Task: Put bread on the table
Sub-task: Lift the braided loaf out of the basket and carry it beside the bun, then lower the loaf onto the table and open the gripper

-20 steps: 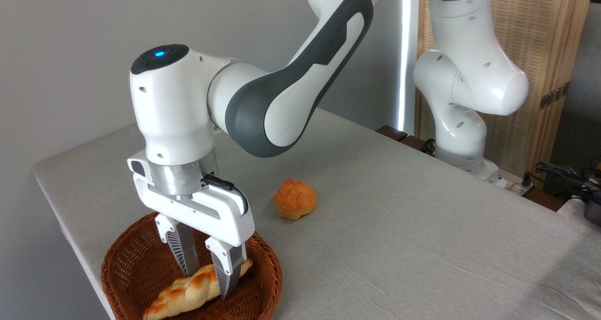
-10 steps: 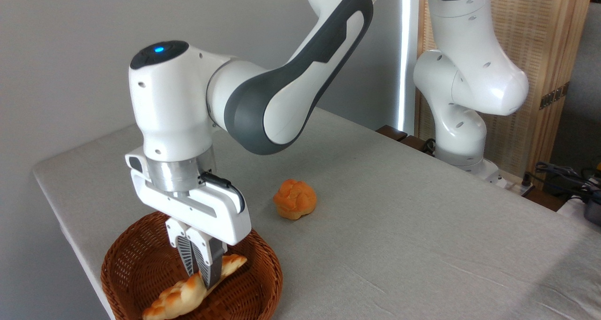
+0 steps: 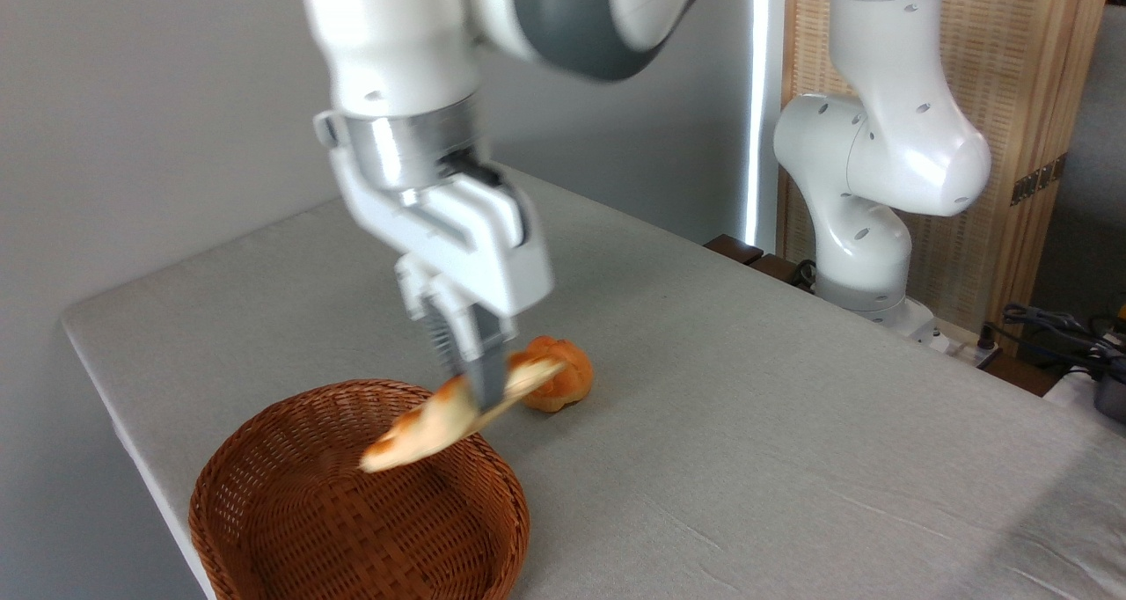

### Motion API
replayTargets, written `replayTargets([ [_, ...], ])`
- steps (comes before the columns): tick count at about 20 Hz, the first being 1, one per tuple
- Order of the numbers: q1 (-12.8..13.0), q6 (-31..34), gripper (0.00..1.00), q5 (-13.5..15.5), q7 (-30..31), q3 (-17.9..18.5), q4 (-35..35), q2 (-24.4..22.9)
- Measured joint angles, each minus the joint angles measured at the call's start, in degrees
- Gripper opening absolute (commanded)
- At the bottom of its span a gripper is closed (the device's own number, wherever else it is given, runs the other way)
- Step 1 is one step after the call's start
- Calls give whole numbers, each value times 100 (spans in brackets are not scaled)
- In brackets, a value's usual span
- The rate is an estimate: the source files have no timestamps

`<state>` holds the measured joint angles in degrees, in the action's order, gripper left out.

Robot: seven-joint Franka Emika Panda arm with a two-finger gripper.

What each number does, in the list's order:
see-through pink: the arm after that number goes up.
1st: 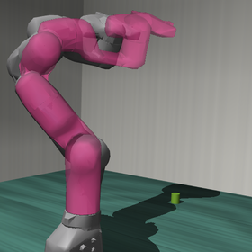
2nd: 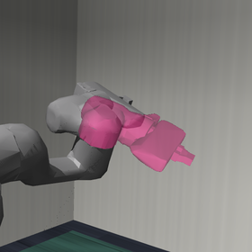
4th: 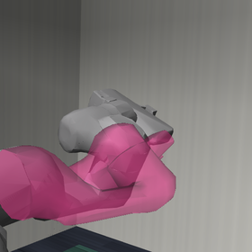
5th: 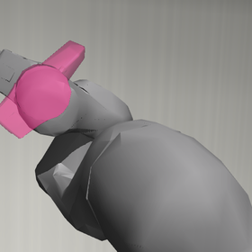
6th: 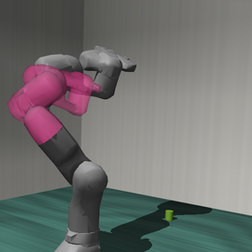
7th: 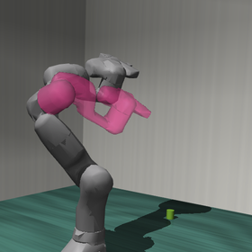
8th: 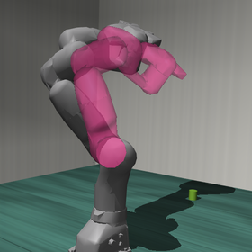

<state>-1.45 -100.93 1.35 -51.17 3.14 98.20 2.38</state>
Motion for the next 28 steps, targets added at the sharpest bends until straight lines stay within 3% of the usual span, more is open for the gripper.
replayTargets([
  [4, 0, 52, 46, -106, -696, 127, 1089, -682],
  [5, 7, 45, 58, -185, -722, 126, 1329, -777],
  [8, 11, 25, 82, -278, -723, 137, 1789, -886],
  [12, 9, -176, 100, -283, -721, 277, 2179, -882],
  [24, 10, -340, 100, -283, -339, 406, 2357, -900],
  [28, 41, -325, 100, -283, -180, 383, 2066, -965],
])
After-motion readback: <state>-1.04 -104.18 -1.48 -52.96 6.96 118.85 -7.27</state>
